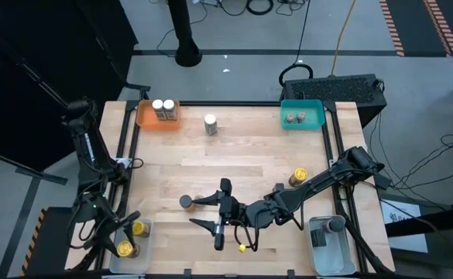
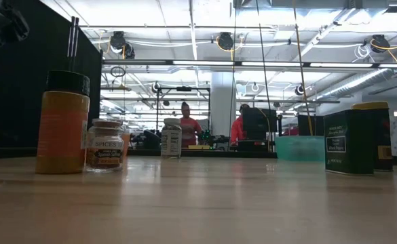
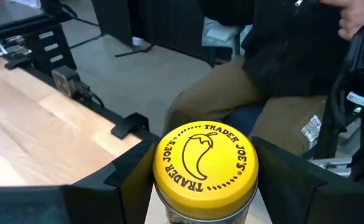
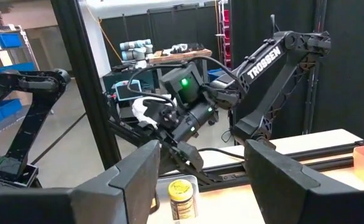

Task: Sort spices by type
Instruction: Put the top yellow seasoning bottle into the transparent bin

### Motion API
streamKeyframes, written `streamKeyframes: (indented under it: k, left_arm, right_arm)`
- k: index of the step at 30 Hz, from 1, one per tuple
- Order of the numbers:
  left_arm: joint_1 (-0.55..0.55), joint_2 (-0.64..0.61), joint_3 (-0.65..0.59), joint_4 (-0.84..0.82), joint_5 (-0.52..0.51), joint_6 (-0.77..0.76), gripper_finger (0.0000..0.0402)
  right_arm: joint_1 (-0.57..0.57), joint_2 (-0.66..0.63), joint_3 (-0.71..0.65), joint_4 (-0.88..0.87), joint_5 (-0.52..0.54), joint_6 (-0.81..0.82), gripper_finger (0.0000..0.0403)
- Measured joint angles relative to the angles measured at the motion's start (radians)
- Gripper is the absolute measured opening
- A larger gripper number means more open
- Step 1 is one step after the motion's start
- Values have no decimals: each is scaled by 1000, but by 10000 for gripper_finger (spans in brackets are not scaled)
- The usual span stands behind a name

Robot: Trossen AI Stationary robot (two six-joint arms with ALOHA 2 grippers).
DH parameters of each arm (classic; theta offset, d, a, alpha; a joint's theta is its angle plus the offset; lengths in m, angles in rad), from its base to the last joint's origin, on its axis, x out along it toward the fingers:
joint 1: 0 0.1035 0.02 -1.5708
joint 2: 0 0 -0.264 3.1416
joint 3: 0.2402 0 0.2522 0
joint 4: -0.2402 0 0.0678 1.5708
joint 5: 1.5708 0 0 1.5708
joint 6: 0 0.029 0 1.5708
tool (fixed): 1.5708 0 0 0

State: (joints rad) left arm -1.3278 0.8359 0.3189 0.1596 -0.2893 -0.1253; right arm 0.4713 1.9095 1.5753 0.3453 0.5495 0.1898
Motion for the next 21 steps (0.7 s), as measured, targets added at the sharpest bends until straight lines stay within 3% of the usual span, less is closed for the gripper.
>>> streamKeyframes:
  k: [21]
  left_arm:
    - [29,-51,-55,87,-35,79,239]
  right_arm:
    - [-26,-1,0,0,0,-9,217]
